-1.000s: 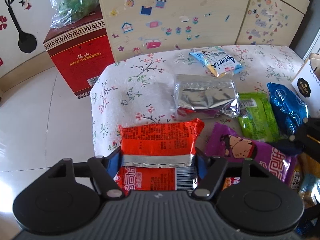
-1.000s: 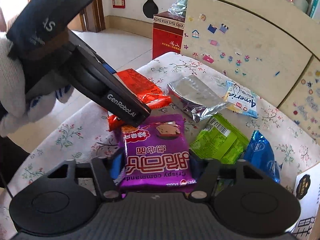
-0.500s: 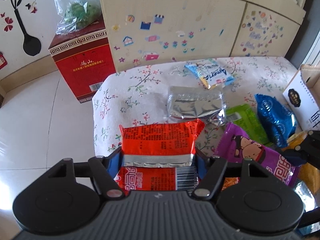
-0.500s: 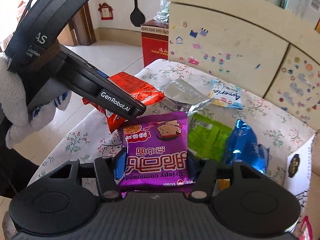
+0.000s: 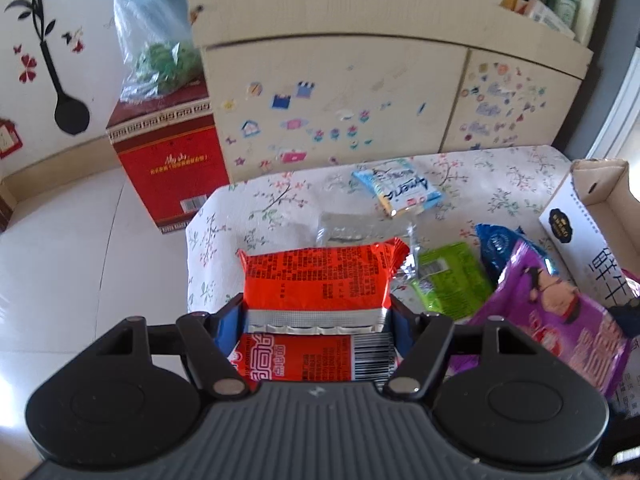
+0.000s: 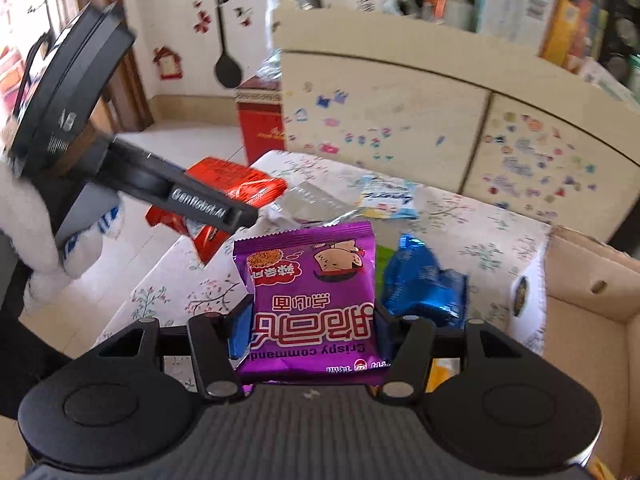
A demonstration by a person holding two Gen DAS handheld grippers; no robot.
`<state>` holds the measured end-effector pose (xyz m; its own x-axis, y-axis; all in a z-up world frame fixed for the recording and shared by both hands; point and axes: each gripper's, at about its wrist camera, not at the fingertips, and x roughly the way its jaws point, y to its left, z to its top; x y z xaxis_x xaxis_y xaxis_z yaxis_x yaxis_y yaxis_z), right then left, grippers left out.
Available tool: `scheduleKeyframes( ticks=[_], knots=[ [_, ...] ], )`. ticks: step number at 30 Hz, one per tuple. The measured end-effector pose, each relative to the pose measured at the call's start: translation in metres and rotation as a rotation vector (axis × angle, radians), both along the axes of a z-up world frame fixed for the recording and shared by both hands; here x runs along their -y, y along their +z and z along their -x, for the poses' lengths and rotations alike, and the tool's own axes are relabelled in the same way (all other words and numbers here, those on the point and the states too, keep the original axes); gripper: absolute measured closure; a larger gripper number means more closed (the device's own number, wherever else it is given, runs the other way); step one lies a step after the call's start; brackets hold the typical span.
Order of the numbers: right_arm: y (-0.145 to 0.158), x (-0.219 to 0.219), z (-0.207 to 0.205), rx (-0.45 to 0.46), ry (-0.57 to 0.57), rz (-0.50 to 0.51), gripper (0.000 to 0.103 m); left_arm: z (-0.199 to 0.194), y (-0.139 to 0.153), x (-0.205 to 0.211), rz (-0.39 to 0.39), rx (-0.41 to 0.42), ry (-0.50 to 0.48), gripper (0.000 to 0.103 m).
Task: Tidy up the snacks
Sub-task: 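Lift both held packets and carry them toward the cardboard box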
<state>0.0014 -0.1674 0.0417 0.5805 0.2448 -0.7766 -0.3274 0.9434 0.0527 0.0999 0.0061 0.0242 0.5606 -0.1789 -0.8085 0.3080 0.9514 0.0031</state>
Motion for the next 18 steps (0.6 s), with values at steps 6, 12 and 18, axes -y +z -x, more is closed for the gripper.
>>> scheduleKeyframes(
  ticks=[6,12,18],
  knots=[
    [0.019,0.02,0.012,0.051,-0.088,-0.03,0.039,0.009,0.004,0.011,0.001,0.022,-0.02,0.033],
    [0.028,0.03,0.017,0.088,-0.127,-0.05,0.039,0.018,0.008,0.02,0.014,0.035,-0.02,0.033],
    [0.033,0.035,0.019,0.109,-0.142,-0.07,0.039,0.024,0.014,0.029,0.034,0.055,-0.026,0.033]
  ],
)
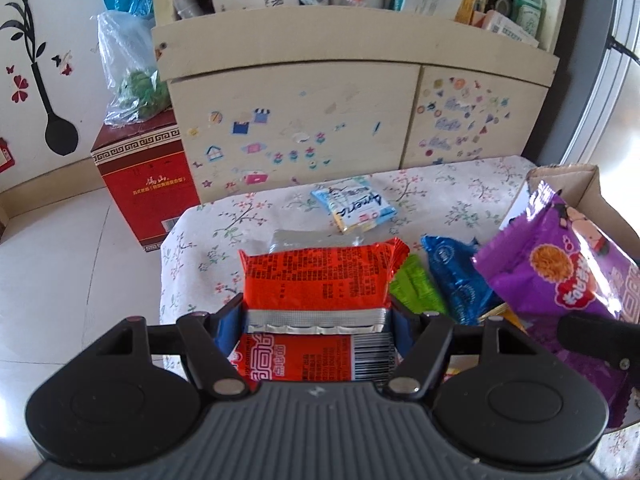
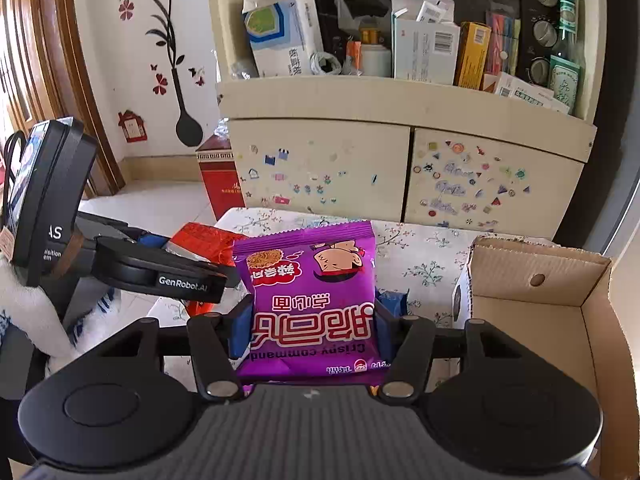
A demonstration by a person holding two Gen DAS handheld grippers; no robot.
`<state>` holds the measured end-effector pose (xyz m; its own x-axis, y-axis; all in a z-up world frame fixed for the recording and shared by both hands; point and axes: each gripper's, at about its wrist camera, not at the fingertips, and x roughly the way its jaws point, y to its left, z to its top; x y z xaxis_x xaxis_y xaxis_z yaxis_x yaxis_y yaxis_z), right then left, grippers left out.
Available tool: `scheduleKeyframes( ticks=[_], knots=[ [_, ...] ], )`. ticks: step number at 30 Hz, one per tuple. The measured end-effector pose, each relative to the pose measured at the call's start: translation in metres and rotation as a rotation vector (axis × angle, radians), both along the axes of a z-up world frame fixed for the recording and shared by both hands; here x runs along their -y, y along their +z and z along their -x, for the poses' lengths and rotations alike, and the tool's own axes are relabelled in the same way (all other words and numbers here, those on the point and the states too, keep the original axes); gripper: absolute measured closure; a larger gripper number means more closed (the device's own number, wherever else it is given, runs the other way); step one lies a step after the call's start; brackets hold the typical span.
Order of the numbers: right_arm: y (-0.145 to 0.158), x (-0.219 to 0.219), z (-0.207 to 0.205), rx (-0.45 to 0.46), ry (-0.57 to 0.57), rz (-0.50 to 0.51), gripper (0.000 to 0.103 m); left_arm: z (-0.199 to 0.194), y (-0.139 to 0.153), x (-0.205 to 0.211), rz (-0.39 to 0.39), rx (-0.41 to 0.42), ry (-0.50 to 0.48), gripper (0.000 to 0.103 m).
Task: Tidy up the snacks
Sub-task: 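Lift both held packets and carry them toward the cardboard box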
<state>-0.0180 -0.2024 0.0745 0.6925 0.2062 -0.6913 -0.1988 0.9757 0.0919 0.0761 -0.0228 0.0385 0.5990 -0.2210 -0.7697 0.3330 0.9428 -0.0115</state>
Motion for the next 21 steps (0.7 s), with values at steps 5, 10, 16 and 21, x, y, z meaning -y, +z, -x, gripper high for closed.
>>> scheduleKeyframes(
  ticks=[5,10,16,21],
  knots=[
    [0.005,0.007,0.005,0.02,-0.013,0.0,0.039,0.003,0.008,0.012,0.022,0.02,-0.013,0.033],
    [0.01,0.021,0.007,0.038,-0.053,-0.013,0.039,0.008,0.015,0.029,0.055,0.038,-0.036,0.033],
    [0.017,0.043,0.013,0.066,-0.121,-0.012,0.039,0.012,0.021,0.052,0.096,0.052,-0.067,0.033],
    [0.022,0.066,0.02,0.079,-0.193,-0.01,0.039,0.019,0.022,0.073,0.115,0.054,-0.112,0.033]
  ],
)
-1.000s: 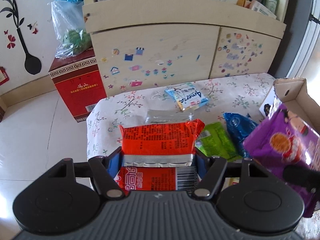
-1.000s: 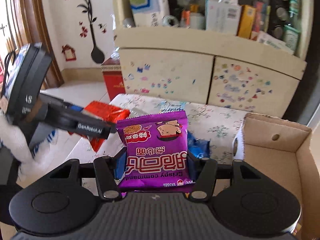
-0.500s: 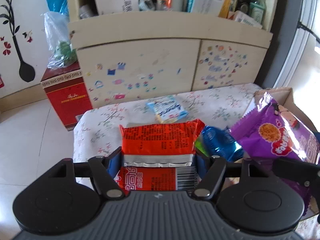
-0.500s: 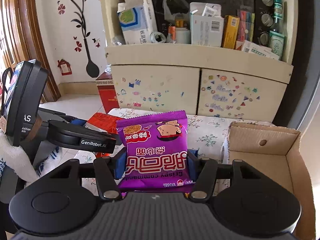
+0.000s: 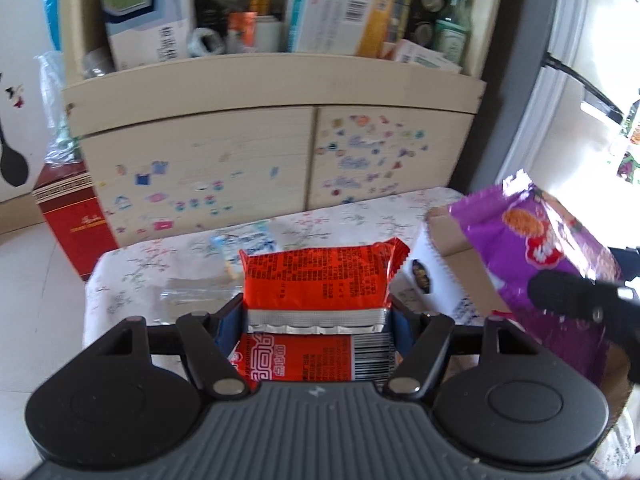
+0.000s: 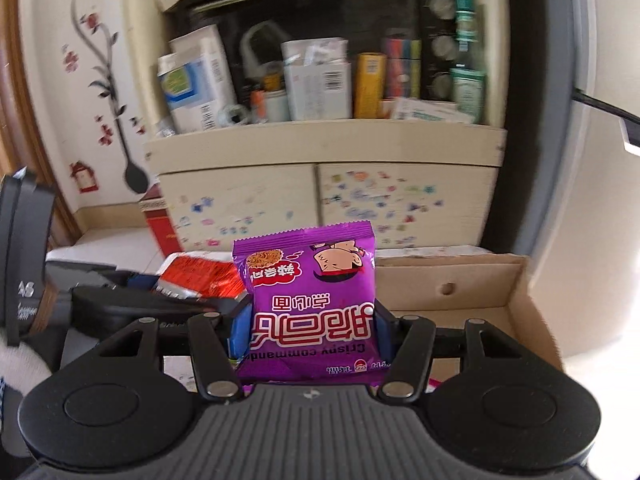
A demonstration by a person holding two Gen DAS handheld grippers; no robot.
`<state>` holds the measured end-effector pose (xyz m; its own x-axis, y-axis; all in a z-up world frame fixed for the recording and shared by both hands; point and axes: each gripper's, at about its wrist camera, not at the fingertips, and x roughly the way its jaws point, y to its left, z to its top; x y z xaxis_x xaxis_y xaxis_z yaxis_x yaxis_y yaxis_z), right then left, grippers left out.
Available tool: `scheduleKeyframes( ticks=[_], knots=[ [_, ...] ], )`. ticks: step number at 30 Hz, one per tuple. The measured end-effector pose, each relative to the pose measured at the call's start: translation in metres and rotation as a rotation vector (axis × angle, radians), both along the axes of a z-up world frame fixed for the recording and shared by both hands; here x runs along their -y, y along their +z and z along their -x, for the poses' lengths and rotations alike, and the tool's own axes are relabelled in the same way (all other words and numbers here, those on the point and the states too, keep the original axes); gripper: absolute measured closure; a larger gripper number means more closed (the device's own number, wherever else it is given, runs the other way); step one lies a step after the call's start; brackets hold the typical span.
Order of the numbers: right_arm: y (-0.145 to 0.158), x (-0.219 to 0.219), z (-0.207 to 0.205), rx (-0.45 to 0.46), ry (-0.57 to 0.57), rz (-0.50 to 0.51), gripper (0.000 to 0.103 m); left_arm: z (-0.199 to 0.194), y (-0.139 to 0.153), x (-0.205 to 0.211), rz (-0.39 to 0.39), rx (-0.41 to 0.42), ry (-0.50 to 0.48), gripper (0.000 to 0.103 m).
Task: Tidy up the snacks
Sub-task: 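Lift both held packets and carry them toward the cardboard box, then lower both packets into the box and open both tools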
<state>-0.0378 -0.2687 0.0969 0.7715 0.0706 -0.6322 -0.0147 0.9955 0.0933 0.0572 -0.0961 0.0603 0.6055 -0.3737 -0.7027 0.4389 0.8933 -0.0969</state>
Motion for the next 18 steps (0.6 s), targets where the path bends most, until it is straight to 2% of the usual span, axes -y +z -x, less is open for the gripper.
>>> scheduleKeyframes(
  ticks=[7,18],
  knots=[
    [0.004,0.035,0.012,0.001,-0.112,-0.007,0.039,0.017,-0.002,0.035,0.019,0.012,-0.1,0.033],
    [0.006,0.085,0.032,-0.007,-0.294,-0.073,0.039,0.047,-0.003,0.089,0.076,0.025,-0.27,0.033]
  ],
)
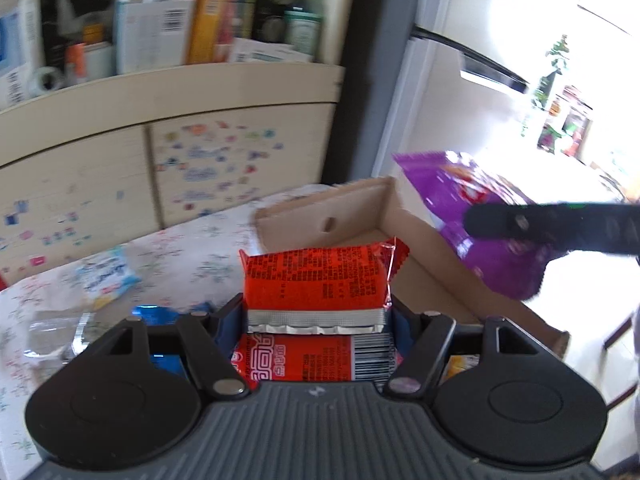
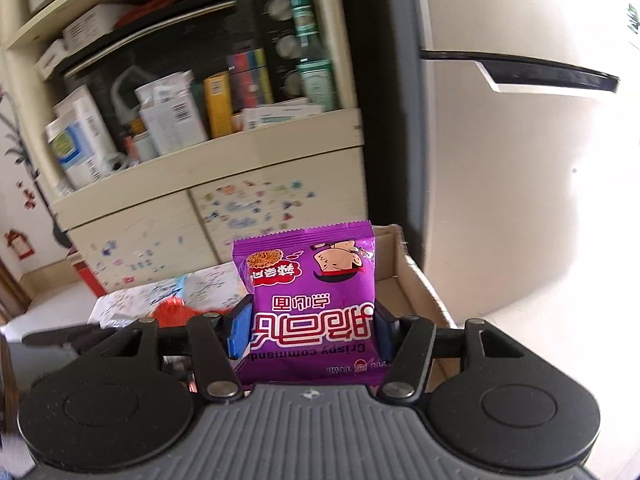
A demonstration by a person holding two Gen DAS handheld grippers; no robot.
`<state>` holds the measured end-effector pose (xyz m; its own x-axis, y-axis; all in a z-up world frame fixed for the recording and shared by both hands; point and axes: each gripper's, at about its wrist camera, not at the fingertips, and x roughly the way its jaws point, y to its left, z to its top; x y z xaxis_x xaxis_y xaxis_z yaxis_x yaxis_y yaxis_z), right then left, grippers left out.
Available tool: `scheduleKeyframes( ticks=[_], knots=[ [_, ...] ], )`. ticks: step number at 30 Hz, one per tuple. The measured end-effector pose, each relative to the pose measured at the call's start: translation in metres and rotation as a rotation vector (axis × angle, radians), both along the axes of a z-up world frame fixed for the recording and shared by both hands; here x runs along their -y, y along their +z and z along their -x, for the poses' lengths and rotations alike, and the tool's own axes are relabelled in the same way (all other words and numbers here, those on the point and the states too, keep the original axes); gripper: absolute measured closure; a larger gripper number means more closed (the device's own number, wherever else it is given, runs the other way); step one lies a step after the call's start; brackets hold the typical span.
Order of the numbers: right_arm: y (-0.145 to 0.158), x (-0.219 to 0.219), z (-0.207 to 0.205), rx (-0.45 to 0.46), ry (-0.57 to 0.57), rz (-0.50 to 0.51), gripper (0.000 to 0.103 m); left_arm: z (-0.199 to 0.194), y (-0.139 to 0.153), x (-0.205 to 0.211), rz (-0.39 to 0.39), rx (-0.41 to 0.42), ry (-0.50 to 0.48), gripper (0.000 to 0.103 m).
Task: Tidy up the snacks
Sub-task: 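Lower both packets into the box and open both tools, then withdraw both tools from the box back over the snack pile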
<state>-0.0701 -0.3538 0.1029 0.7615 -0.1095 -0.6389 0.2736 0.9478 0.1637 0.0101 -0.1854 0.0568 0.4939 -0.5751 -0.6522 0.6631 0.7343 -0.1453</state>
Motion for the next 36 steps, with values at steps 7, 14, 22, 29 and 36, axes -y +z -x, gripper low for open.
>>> scheduleKeyframes(
  ticks=[7,14,22,29,36],
  knots=[
    [-0.003,0.018,0.006,-0.012,-0.091,-0.039,0.039,0.019,-0.012,0.03,0.009,-0.025,-0.106,0.032],
    [-0.007,0.021,0.008,-0.023,-0.126,-0.044,0.015,0.031,-0.011,0.036,0.055,-0.021,-0.153,0.011],
    [-0.007,0.017,0.006,-0.013,-0.104,-0.084,0.011,0.022,0.005,0.011,0.05,0.009,-0.091,0.008],
    [-0.014,0.002,0.0,-0.032,-0.021,-0.113,0.008,0.009,0.008,-0.025,0.014,-0.01,0.006,0.007],
    [-0.019,-0.019,-0.006,-0.045,0.071,-0.127,0.008,0.006,0.005,-0.06,0.007,-0.052,0.085,0.007]
  ],
)
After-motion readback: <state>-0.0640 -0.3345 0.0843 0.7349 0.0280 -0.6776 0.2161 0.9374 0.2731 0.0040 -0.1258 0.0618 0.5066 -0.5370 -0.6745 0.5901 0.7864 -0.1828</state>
